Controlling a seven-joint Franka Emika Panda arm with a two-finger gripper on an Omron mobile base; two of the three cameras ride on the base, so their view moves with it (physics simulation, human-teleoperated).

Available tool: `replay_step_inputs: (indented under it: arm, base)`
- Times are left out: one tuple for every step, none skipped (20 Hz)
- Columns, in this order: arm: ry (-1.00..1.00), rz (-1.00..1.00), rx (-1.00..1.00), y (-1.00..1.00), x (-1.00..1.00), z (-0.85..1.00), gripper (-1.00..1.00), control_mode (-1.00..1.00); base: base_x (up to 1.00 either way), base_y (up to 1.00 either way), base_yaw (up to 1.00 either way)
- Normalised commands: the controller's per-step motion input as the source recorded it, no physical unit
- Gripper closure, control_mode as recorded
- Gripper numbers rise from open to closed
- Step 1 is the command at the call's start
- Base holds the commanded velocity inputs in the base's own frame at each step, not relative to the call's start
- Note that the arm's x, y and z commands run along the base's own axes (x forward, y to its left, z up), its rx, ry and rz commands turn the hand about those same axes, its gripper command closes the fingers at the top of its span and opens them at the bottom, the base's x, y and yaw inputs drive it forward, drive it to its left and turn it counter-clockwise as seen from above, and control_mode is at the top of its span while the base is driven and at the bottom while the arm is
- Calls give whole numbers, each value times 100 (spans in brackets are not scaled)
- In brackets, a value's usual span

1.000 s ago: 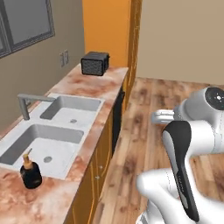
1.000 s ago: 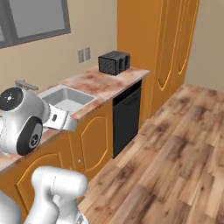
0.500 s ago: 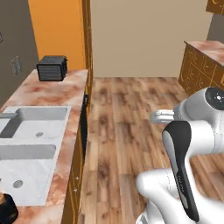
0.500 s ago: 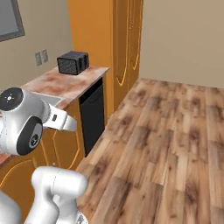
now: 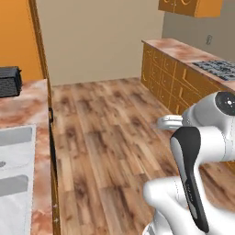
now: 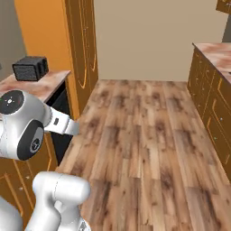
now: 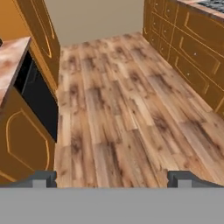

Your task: Locate and retrieve the soap dispenser and soap dispenser from the cabinet. Place them next to the sink.

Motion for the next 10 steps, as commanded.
replay_step_inputs:
  arm:
    - [0, 0, 0, 0, 0, 0, -100, 100]
    - [0, 0, 0, 0, 0, 0, -100, 100]
    - [0, 0, 0, 0, 0, 0, -100, 100]
    - [0, 0, 0, 0, 0, 0, -100, 100]
    - [0, 0, 0, 0, 0, 0, -100, 100]
    - [0, 0, 0, 0, 0, 0, -100, 100]
    - [0, 0, 0, 0, 0, 0, -100, 100]
    - [0, 0, 0, 0, 0, 0, -100, 100]
    - [0, 0, 0, 0, 0, 0, -100, 100]
    - [0, 0, 0, 0, 0, 0, -100, 100]
  base:
    - [0, 0, -46]
    - [0, 0, -46]
    - [0, 0, -46]
    - [0, 0, -46]
    - [0, 0, -46]
    - [0, 0, -46]
    - [0, 0, -46]
    - [0, 0, -46]
    - [0, 0, -46]
    - [0, 0, -45]
